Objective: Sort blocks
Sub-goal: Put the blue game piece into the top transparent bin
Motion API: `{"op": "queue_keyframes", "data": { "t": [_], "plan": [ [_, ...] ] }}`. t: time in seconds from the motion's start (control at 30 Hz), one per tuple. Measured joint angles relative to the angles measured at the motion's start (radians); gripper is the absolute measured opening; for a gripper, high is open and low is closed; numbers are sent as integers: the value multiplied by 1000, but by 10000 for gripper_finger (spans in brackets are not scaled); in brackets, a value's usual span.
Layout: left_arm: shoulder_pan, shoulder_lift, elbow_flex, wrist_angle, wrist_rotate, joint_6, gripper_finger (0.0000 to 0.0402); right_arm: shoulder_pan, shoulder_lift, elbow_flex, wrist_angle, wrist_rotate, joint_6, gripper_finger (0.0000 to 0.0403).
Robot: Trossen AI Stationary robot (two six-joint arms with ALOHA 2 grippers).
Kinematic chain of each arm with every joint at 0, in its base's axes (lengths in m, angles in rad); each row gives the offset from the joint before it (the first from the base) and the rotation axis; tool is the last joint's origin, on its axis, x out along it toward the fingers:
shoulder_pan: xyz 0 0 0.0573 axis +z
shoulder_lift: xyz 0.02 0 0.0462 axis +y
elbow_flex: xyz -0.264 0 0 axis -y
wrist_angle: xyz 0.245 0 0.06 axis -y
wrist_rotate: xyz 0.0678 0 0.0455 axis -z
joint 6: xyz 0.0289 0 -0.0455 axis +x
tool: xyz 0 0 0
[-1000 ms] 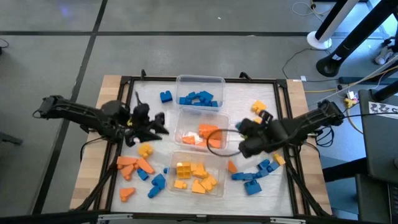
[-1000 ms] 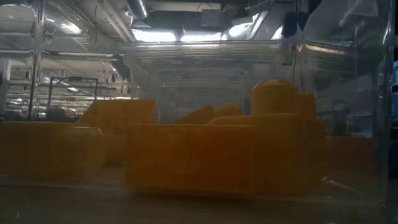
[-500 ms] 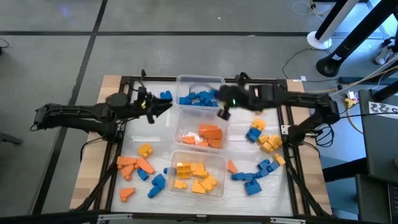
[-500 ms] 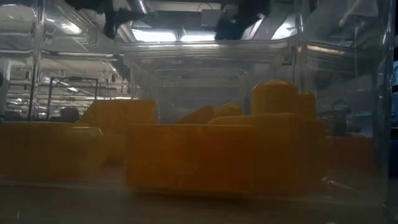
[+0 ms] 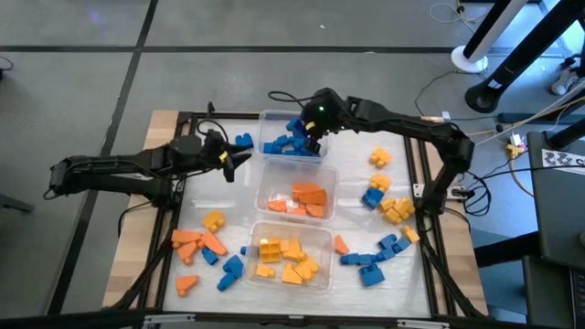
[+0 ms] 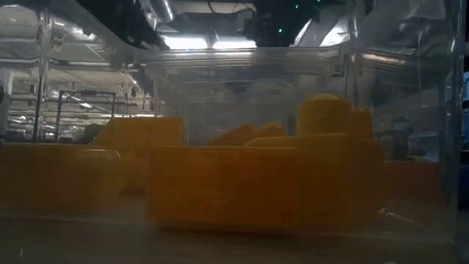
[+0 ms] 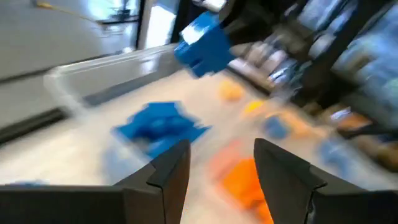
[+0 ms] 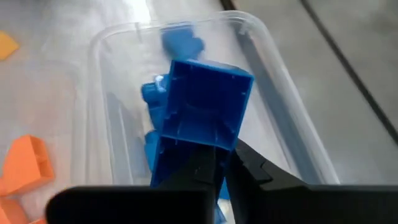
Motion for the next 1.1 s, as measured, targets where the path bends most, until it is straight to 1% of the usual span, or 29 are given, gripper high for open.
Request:
{"op": "queue_keyframes", "data": {
  "t": [0.07, 0.17, 0.23, 0.37, 0.47, 0.57, 0.63, 0.77, 0.87, 1.0, 1.1],
  "plan": [
    [11, 1, 0, -57, -36, 73, 166, -15, 26, 0, 27, -53, -18, 40],
    [25, 11, 0, -138, -89, 182, 166, -30, 53, 0, 53, -87, -34, 73],
    [34, 24, 0, -172, -117, 246, 166, -31, 61, 0, 64, -85, -35, 96],
    [59, 70, 0, -229, -170, 394, 166, -34, 63, 0, 62, -44, -35, 131],
    [89, 130, 0, -222, -187, 519, 166, -37, 63, 4, 63, -35, -35, 144],
    [129, 212, 0, -204, -187, 647, 166, -42, 63, 26, 66, -35, -45, 146],
    [162, 275, 0, -191, -188, 708, 166, -41, 63, 43, 65, -34, -85, 146],
    [227, 394, 0, -148, -188, 765, 166, -33, 59, 92, 58, -33, -141, 145],
    [264, 466, 0, -104, -188, 769, 166, -27, 57, 139, 54, -32, -177, 145],
    [291, 533, 0, -41, -187, 768, 166, -26, 50, 229, 6, -34, -245, 145],
    [297, 563, 0, -28, -181, 761, 166, -28, 46, 303, -85, -12, -276, 144]
  ]
}}
